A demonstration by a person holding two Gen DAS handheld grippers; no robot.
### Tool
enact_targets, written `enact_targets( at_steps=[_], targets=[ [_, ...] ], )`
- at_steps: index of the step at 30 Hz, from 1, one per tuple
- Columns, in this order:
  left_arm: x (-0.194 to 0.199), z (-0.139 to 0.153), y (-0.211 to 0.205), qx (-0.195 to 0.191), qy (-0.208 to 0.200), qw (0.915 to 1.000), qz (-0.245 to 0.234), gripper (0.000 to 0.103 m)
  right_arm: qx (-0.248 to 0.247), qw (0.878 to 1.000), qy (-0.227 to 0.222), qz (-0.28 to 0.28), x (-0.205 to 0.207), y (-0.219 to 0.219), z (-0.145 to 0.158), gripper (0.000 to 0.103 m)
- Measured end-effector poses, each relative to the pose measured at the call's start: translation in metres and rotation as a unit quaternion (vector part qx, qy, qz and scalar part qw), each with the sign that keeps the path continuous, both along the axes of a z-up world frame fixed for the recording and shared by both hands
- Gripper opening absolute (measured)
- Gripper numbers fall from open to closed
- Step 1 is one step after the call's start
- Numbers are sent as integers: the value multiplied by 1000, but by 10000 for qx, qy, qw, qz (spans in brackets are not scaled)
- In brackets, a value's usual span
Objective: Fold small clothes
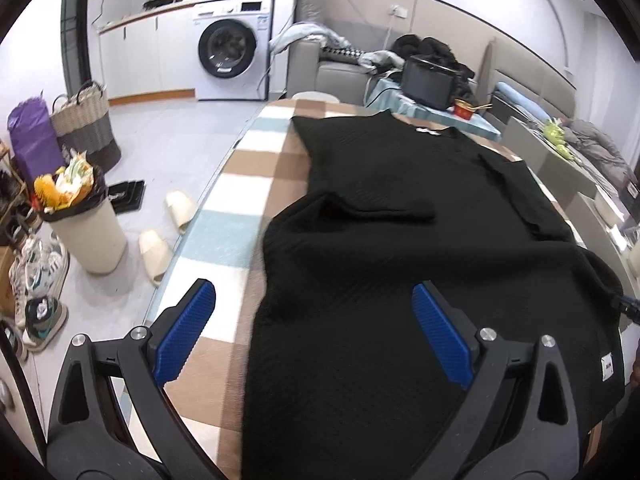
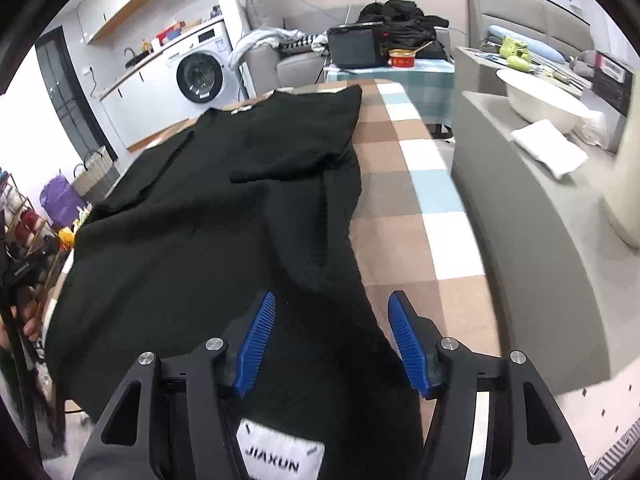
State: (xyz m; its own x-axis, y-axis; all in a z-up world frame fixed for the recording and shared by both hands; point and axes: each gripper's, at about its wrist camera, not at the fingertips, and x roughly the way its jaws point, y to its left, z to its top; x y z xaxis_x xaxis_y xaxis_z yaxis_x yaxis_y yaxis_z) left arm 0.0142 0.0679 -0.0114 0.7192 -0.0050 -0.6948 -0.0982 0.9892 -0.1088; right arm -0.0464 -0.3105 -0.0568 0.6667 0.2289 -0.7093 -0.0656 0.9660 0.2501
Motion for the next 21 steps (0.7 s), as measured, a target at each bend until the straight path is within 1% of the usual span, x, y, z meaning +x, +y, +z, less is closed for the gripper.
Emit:
enact_targets(
  at_steps=[1,4,6,9,13,14,16,17,18,19,20,21],
  targets=[
    [3,-4,4,14,79,10000,35,98,2,10000,54,64,4,2,-4,60],
    [10,-18,12,68,320,9994,147,98,43,9999,128,-11,10,0,-15,60],
    [13,-28,16,15,512,9985,197,98,130,9997,165,-87,11,-4,-20,60],
    [17,-42,17,-79,756,9970,137,98,216,9995,203,-131,12,-8,-24,60],
    [15,-53,9,88,882,9961,-13,98,199,9996,201,-90,7,-7,-27,60],
    [15,-56,8,100,928,9956,-34,96,172,9996,202,-53,7,-6,-28,60],
    [15,-60,3,81,994,9950,-96,88,115,9997,206,-23,5,-4,-29,60],
    [13,-60,0,148,978,9950,-107,84,89,9998,192,48,5,-3,-29,60],
    [14,-60,-3,211,956,9951,-144,73,32,9998,168,113,5,-2,-29,60],
    [13,-59,-5,258,929,9952,-180,66,-20,9998,148,146,4,-2,-29,55],
    [12,-57,-7,256,863,9956,-270,49,-66,9997,132,179,5,-1,-28,40],
    [12,-57,-9,244,796,9958,-382,27,-79,9997,121,219,6,-1,-28,31]
  ],
)
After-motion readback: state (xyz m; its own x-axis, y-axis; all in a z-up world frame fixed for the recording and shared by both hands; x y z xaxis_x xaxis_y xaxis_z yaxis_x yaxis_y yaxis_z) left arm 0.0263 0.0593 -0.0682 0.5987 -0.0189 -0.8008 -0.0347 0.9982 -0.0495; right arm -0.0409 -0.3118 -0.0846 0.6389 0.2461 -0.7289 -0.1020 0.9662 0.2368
